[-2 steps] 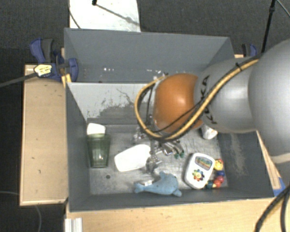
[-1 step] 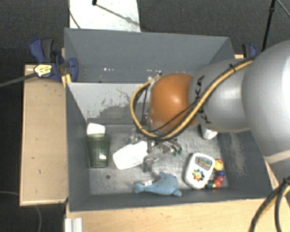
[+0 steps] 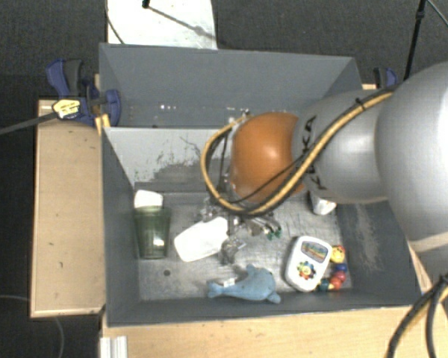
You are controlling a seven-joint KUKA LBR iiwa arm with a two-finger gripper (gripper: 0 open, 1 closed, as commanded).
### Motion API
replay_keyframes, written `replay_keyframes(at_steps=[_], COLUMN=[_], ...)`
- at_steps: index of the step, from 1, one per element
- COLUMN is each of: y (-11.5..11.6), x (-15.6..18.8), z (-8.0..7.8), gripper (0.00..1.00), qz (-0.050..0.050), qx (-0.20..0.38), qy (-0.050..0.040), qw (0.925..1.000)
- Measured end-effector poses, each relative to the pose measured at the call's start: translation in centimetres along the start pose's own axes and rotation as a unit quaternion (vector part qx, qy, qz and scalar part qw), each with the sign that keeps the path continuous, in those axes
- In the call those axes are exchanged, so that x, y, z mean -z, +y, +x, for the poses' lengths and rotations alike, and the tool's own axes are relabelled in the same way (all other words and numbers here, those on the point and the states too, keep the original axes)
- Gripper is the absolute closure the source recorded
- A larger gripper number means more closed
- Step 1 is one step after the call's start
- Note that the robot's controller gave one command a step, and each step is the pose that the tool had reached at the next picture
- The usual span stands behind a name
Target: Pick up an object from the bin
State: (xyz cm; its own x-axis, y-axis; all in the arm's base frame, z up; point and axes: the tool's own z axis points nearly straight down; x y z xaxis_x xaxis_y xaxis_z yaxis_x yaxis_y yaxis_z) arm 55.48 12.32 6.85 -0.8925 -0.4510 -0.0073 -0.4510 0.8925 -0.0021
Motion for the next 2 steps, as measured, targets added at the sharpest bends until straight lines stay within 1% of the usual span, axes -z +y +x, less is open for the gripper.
replay_keyframes(at_steps=[2], y=[0.06], x=[1.40], z=[0.14], gripper=[1.00], qz=[-0.001], qx=[0.001], qy=[0.0017], qw=[1.0000])
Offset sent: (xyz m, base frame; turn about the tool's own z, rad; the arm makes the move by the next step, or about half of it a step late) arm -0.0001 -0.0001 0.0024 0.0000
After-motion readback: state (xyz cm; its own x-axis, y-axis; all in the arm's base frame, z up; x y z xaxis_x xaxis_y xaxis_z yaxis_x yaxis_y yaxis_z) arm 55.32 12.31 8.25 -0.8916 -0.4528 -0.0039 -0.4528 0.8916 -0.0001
